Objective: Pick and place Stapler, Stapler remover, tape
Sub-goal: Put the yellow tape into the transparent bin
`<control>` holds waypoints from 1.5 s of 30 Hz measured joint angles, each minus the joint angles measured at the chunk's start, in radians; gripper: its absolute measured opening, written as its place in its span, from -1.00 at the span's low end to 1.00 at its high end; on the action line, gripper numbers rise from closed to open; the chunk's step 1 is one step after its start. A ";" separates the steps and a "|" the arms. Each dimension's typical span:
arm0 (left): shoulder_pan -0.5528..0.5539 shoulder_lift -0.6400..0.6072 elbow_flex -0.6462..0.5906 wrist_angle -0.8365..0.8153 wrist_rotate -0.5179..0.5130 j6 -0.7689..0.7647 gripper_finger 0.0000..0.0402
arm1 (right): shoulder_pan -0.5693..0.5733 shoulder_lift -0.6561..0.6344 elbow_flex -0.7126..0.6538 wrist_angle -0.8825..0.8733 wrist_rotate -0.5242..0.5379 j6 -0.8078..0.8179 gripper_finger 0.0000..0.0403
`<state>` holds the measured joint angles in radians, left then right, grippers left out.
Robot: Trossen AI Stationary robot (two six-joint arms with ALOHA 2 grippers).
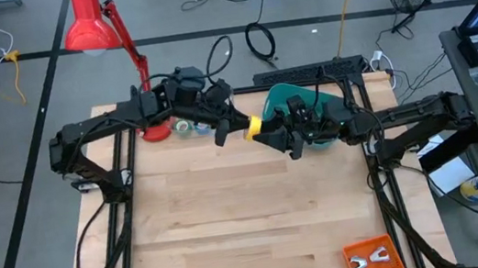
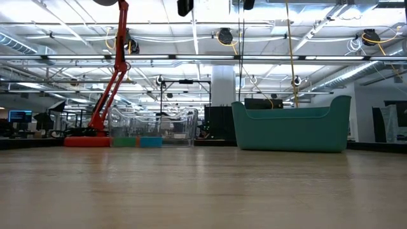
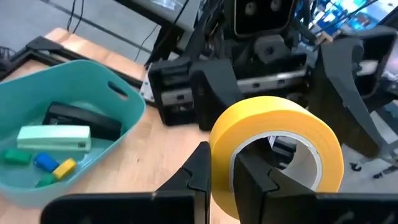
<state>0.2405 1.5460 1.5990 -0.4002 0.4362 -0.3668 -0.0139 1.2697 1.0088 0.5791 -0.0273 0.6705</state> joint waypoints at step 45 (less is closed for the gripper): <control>0.072 -0.291 -0.002 -0.483 -0.345 -0.035 -0.67 | -0.282 0.047 0.002 -0.111 0.102 0.084 -0.83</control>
<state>0.3123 1.2552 1.5972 -0.8835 0.0912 -0.4015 -0.2961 1.3164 1.0107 0.4681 0.0750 0.7546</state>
